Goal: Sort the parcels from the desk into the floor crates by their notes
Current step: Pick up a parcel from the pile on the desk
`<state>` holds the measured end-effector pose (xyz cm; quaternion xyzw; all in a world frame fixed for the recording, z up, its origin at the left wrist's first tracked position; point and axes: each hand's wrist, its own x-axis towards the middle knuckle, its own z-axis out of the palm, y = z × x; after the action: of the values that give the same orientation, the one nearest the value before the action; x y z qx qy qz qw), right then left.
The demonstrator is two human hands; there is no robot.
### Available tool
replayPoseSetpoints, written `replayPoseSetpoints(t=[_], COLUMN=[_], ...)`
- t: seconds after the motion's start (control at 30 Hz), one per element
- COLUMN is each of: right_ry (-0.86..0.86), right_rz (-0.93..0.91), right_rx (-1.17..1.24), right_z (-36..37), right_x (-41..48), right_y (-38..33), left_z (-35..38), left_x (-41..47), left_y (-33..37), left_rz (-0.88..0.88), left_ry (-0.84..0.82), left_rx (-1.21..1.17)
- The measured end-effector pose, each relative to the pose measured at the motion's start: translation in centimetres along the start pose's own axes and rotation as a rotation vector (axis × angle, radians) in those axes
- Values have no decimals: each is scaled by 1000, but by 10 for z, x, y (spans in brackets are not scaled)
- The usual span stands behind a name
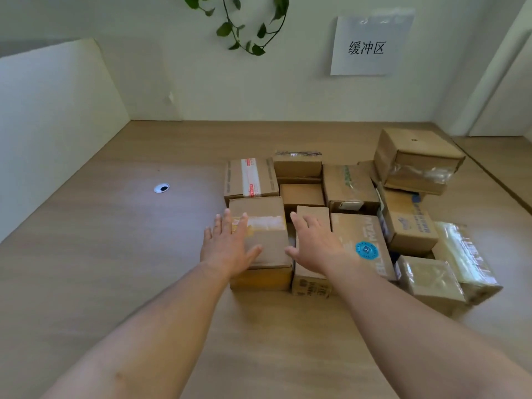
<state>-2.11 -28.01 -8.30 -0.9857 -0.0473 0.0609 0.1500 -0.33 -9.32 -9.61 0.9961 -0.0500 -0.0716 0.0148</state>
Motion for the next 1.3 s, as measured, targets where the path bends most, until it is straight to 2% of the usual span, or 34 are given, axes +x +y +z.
replayPoseSetpoints(t=[0.2,0.37,0.53,0.73,0.83,1.03,1.3], right_ry=[-141,-194,-178,-62,-15,-23,-24], right_rz=[46,137,164,177,166,139,86], right_rx=[77,154,207,453,542,579,624], right_z=[17,24,26,14,4,-1,-4], right_x=[52,77,76,59,43,0,-57], right_y=[-13,-22,-26,-28,-33,-37,-56], left_z=[10,14,13,6,-2,-16,-27], left_x=[34,46,46,26,5,-49,-120], left_y=[-22,-27,-26,-40,-39,-31,-26], left_rz=[-68,-151,-244,-365,-380,-375,-478], left_ry=[-103,-235,-227,-59,-14,86,182], left_rx=[-181,-505,-646,-920,-966,-1055,-1210])
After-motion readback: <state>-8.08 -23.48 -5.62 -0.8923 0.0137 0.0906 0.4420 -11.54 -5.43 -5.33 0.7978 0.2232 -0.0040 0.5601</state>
